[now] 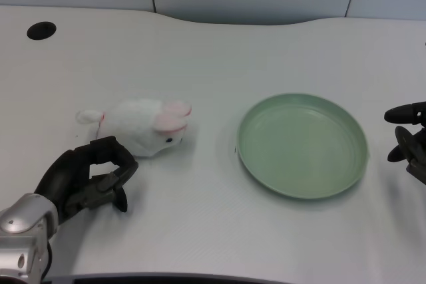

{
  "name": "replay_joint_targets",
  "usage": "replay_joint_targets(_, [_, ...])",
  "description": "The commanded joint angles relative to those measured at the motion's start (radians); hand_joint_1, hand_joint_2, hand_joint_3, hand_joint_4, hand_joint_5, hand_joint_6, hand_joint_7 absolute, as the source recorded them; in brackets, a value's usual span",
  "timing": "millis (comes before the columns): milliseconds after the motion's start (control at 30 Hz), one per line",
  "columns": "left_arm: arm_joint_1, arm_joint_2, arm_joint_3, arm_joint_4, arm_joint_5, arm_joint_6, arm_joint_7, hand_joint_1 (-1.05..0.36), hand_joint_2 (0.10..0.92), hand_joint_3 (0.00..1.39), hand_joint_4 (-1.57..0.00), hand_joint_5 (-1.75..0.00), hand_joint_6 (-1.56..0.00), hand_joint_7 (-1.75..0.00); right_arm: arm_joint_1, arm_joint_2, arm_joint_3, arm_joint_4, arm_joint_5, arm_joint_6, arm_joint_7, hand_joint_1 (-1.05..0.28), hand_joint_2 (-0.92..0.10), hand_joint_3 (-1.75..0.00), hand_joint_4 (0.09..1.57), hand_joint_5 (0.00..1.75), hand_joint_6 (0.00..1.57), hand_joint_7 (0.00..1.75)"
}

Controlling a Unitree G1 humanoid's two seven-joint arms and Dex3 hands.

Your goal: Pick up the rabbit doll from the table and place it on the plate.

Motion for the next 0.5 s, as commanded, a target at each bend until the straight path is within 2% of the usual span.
replay_joint_targets(33, [0.006,0.019,0.005,-0.002,-0.003,0.014,-0.002,-0.54,0.921,0.46,-0.73,-1.75,-0.48,-1.75,0.011,-0.013,-0.003,0.0,-0.002,-0.003,-0.006,-0.19,-0.92,-0.54,0.4,1.62,0.37,1.23])
replay_joint_targets(100, [0.007,0.019,0.005,-0.002,-0.002,0.012,-0.003,-0.54,0.921,0.46,-0.74,-1.75,-0.48,-1.75,0.01,-0.013,-0.003,0.001,-0.005,-0.003,-0.009,-0.19,-0.92,-0.54,0.41,1.62,0.37,1.23])
replay_joint_targets(167, [0.006,0.02,0.004,0.006,0.0,-0.005,-0.006,-0.54,0.921,0.46,-0.74,-1.75,-0.48,-1.75,0.011,-0.01,-0.005,0.001,0.002,-0.004,-0.006,-0.19,-0.92,-0.54,0.41,1.62,0.37,1.23])
replay_joint_targets(200, [0.006,0.02,0.005,0.008,0.0,-0.009,-0.006,-0.54,0.921,0.46,-0.74,-1.75,-0.48,-1.75,0.01,-0.01,-0.006,0.007,0.004,-0.012,-0.002,-0.19,-0.92,-0.54,0.41,1.62,0.38,1.23])
replay_joint_targets(300, [0.005,0.02,0.005,0.014,0.0,-0.017,-0.005,-0.54,0.921,0.46,-0.75,-1.75,-0.49,-1.75,0.009,-0.012,-0.006,0.011,0.005,-0.014,0.003,-0.2,-0.92,-0.54,0.4,1.62,0.37,1.23])
replay_joint_targets(400, [0.009,0.021,0.004,0.004,0.001,-0.009,-0.003,-0.54,0.921,0.46,-0.75,-1.75,-0.48,-1.75,0.014,-0.01,-0.007,0.004,0.007,-0.011,0.002,-0.21,-0.92,-0.54,0.4,1.62,0.38,1.23])
replay_joint_targets(500, [0.013,0.023,0.003,-0.002,0.002,-0.009,-0.003,-0.54,0.921,0.46,-0.75,-1.75,-0.48,-1.75,0.021,-0.008,-0.006,-0.012,0.01,0.003,0.002,-0.21,-0.92,-0.54,0.4,1.63,0.37,1.23])
